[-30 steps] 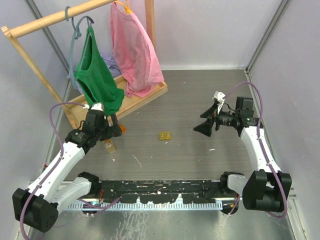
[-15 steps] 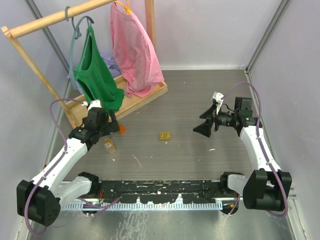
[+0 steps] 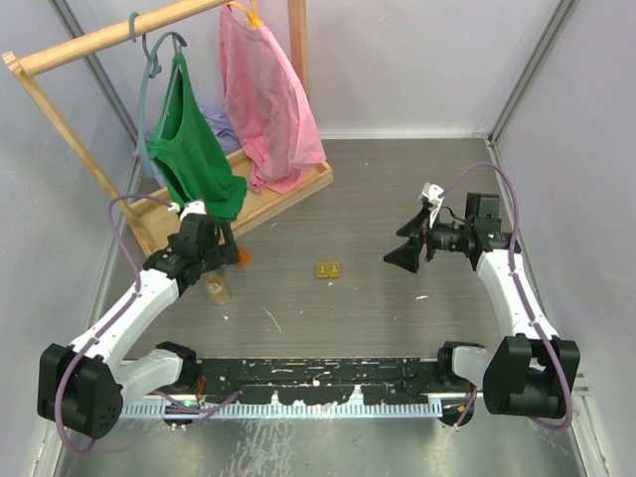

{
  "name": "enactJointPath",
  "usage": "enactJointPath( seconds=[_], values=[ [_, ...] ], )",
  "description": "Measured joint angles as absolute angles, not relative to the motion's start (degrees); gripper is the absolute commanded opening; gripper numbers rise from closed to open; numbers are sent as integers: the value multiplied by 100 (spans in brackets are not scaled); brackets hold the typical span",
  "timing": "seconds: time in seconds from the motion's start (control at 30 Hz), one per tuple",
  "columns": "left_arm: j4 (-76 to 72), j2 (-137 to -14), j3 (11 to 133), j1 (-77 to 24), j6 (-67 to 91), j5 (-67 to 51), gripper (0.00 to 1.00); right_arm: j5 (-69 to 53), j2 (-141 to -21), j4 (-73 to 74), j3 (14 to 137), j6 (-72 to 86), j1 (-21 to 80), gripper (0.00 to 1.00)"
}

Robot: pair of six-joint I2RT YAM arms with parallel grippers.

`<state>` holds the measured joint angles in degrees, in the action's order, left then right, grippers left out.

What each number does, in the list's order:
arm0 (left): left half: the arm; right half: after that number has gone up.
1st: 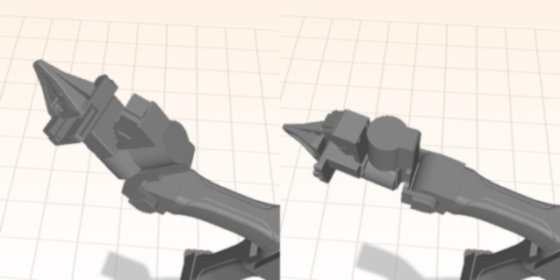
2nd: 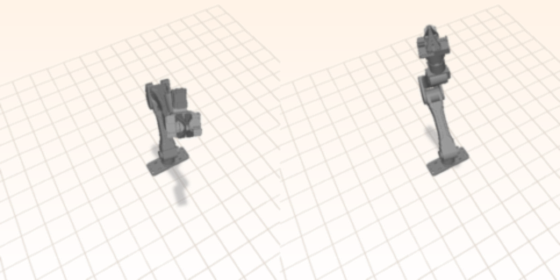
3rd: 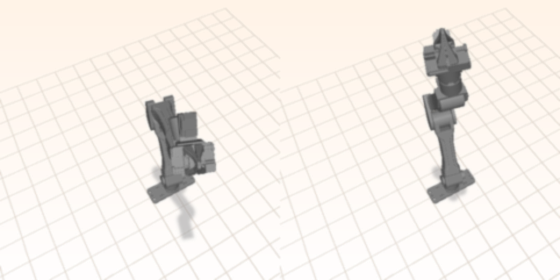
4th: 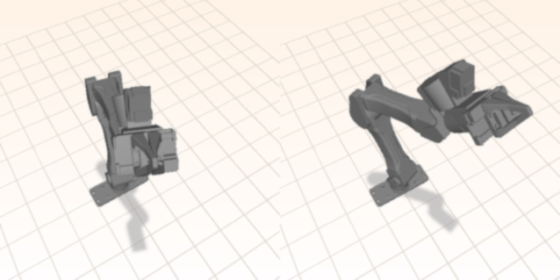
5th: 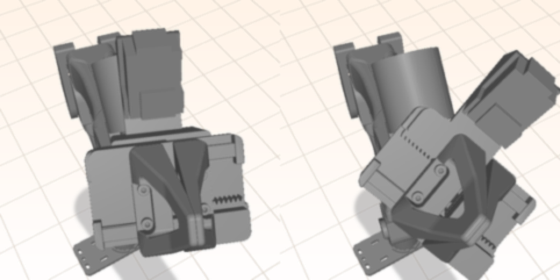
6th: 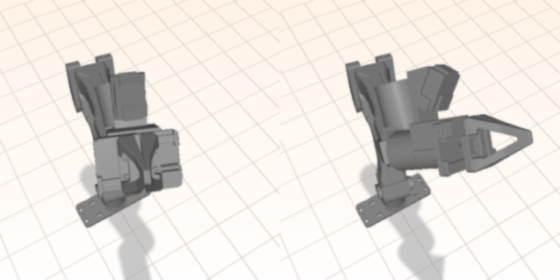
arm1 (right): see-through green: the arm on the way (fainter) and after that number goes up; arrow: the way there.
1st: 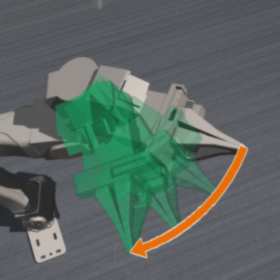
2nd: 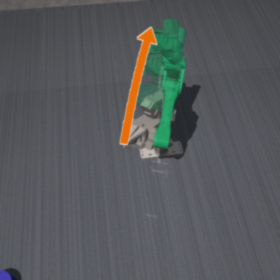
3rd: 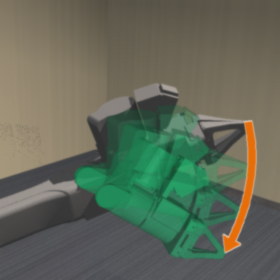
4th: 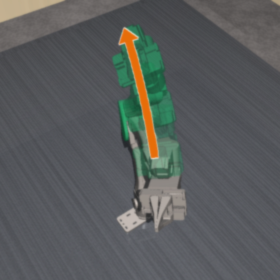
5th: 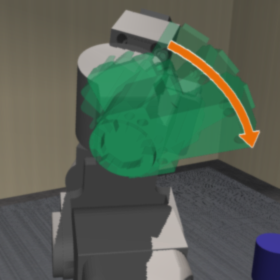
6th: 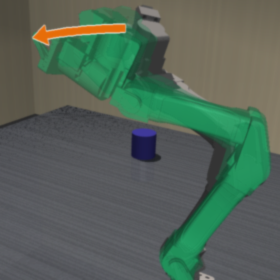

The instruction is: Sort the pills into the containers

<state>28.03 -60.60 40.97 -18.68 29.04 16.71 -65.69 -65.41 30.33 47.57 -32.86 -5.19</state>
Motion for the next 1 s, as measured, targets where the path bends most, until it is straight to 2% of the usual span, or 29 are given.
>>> enactJointPath(
  seconds=[0.73,0.9,1.0],
  values=[
    [2593,-6357,4091,-1721,2858,1778,97,-6567,-6541,3087,4759,-3312,-486,100],
    [2596,-6333,4091,-1712,2781,1632,81,-6567,-6541,3120,4759,-3336,-464,100],
    [2598,-6211,4091,-1712,2735,1385,77,-6565,-6541,3135,4759,-3354,-458,100]
  ],
)
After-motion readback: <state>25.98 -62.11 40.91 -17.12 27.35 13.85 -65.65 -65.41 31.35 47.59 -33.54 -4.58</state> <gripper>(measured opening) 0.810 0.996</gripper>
